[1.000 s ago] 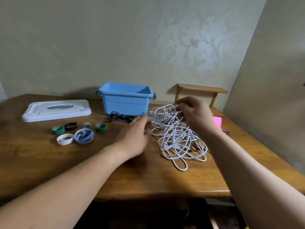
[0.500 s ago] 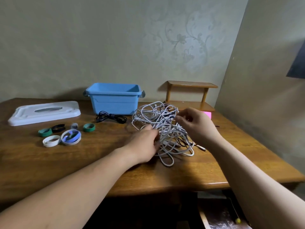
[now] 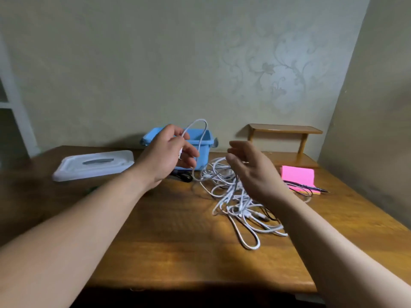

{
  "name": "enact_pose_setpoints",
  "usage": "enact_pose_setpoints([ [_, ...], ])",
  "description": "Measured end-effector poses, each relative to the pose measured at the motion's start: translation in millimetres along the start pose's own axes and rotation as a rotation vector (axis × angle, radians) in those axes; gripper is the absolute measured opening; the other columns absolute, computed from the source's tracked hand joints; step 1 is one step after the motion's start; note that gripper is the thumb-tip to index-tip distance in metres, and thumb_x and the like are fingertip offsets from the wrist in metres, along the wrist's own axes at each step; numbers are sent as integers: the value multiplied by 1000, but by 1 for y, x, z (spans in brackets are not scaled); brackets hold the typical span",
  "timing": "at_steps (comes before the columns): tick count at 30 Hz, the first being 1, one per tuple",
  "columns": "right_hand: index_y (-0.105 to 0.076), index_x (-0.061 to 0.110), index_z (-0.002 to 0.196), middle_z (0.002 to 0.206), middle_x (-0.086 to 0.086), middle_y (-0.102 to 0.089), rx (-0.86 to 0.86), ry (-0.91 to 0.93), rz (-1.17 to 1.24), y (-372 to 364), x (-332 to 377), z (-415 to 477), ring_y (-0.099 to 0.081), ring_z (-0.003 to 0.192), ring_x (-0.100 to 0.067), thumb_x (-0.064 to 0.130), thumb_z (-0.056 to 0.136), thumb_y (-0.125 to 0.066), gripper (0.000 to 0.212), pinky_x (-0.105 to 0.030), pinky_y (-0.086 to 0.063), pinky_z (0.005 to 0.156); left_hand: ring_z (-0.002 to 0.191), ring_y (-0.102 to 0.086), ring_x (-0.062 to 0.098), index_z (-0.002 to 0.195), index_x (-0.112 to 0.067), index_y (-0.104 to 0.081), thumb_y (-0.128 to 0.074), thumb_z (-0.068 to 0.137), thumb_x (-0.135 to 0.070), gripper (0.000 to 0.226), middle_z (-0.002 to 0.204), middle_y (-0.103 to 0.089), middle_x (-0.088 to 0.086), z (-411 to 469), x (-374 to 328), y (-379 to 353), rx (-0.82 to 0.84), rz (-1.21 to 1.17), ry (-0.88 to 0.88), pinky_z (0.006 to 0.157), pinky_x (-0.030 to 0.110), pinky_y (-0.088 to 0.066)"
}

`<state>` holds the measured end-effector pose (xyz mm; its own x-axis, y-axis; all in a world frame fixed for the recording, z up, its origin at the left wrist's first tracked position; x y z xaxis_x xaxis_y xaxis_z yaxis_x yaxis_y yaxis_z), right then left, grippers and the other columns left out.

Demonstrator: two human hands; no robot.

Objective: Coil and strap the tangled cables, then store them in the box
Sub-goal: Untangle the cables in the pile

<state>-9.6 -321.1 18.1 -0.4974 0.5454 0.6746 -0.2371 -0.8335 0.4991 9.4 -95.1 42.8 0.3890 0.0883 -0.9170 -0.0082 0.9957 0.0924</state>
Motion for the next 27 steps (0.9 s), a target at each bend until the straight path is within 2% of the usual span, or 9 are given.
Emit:
enact_pose_setpoints([
  [4,-47,18,158,149,3,-62,142,-69,98,-56,18,31,-60,131,-9,51,106,-57,62,-37,-46,114,54,-54,28,94,-12,-44,-34,105,-6,16,63,-59,12,-1,4,24,-91,-35,-14,54,31,-49],
  [8,-47,17,156,133,-6,-70,306,-329,521,-106,21,48,-74,94,-17,41,105,-64,58,-41,-59,92,46,-42,24,82,-15,-43,-36,110,-22,30,57,-44,5,-2,20,40,-117,-64,29,53,31,-38],
  [11,-55,20,150,130,-10,-71,378,-391,627,-124,16,58,-70,88,-20,30,105,-65,47,-40,-59,84,47,-44,25,78,-13,-45,-37,116,-33,44,59,-47,6,2,36,46,-68,-13,12,53,28,-45],
  [14,-71,12,128,118,-16,-77,441,-333,634,-129,11,68,-72,95,-28,21,103,-65,27,-37,-53,84,62,-55,23,74,-6,-54,-43,113,-40,53,68,-58,3,15,55,45,-30,146,-44,72,33,-51],
  [17,-73,6,102,94,-13,-73,382,-326,669,-131,0,76,-68,84,-24,12,100,-67,8,-31,-53,73,93,-62,12,77,-21,-66,-50,101,-51,42,97,-61,0,30,71,41,-102,318,-140,93,29,-46],
  [19,-71,9,94,86,-8,-69,314,-340,735,-132,-8,77,-64,72,-17,9,102,-65,10,-27,-50,66,109,-61,10,84,-24,-70,-52,95,-55,38,110,-57,3,35,77,34,-125,338,-205,103,21,-44],
  [22,-75,4,98,79,-6,-68,295,-306,699,-135,-19,73,-60,70,-16,15,102,-70,12,-29,-48,67,112,-65,10,102,-39,-64,-54,95,-58,23,116,-65,-4,37,92,23,-18,219,-120,109,39,-50],
  [24,-78,3,99,75,-6,-70,319,-260,627,-138,-22,68,-61,71,-16,15,102,-69,16,-29,-49,67,125,-62,3,117,-54,-58,-54,97,-57,21,132,-67,-10,38,101,17,61,106,-47,114,40,-48],
  [27,-78,2,101,76,-8,-70,317,-215,600,-133,-17,63,-63,72,-20,12,103,-65,17,-30,-50,66,127,-64,6,137,-41,-60,-56,100,-51,38,136,-69,-11,35,100,18,117,26,-2,107,36,-51],
])
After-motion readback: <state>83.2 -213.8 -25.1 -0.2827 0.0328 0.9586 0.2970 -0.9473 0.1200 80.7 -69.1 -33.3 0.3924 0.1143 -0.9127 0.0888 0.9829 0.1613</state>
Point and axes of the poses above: each hand's wrist, its own z-axis towards the middle knuckle, its own y-axis out of the back of the hand, x = y × z, the point moved 3 cm from there along z, towards the middle knuckle
